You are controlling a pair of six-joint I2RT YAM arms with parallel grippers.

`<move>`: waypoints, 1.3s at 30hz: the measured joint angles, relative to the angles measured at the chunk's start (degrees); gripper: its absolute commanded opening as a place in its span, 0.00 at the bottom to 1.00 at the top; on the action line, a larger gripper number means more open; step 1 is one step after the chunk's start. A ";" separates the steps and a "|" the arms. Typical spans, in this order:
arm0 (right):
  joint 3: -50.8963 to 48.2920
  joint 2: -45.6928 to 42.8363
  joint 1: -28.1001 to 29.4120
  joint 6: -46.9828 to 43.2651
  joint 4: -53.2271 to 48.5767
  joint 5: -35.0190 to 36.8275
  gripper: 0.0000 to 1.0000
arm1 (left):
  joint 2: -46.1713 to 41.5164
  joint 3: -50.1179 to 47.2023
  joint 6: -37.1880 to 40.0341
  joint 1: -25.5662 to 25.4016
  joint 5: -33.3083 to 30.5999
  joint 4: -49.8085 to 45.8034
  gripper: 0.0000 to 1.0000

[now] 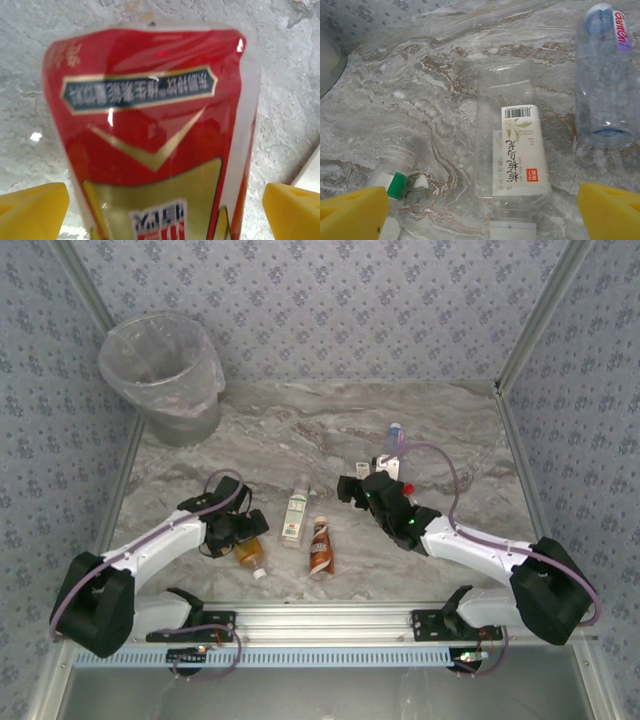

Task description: Put the plastic bottles in the bin

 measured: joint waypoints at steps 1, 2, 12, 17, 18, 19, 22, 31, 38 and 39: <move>0.04 0.02 0.13 -0.15 0.00 -0.11 0.99 | 0.74 0.00 0.02 0.00 -0.04 0.46 0.96; 0.04 0.02 0.31 -0.35 0.02 -0.22 0.99 | 1.49 0.00 0.15 0.00 -0.04 0.90 0.95; 0.09 0.02 1.20 -1.20 -0.02 -0.22 0.99 | 4.61 0.00 2.62 -1.18 -1.60 1.77 0.85; 0.24 0.04 1.75 -1.22 -0.09 0.04 0.99 | 5.57 0.02 4.20 -1.51 -2.67 1.38 0.80; 0.31 0.09 1.84 -1.22 -0.09 0.04 0.99 | 5.73 0.04 4.66 -1.53 -2.84 1.27 0.78; 0.39 0.13 1.86 -1.22 -0.11 0.04 0.99 | 5.84 0.07 4.85 -1.51 -2.95 1.16 0.76; 0.61 0.28 2.12 -1.46 -0.11 0.02 0.99 | 6.03 0.15 5.60 -1.51 -3.34 0.68 0.67; 1.25 0.79 2.38 -2.75 -0.31 0.02 0.99 | 6.29 0.55 6.54 -1.51 -3.65 -0.13 0.63; 1.90 1.20 2.71 -3.39 -0.28 -0.04 0.99 | 6.23 0.61 6.51 -1.51 -3.65 -0.13 0.60; 1.95 1.20 2.75 -3.63 -0.28 -0.04 0.99 | 6.25 0.70 6.51 -1.51 -3.65 -0.13 0.60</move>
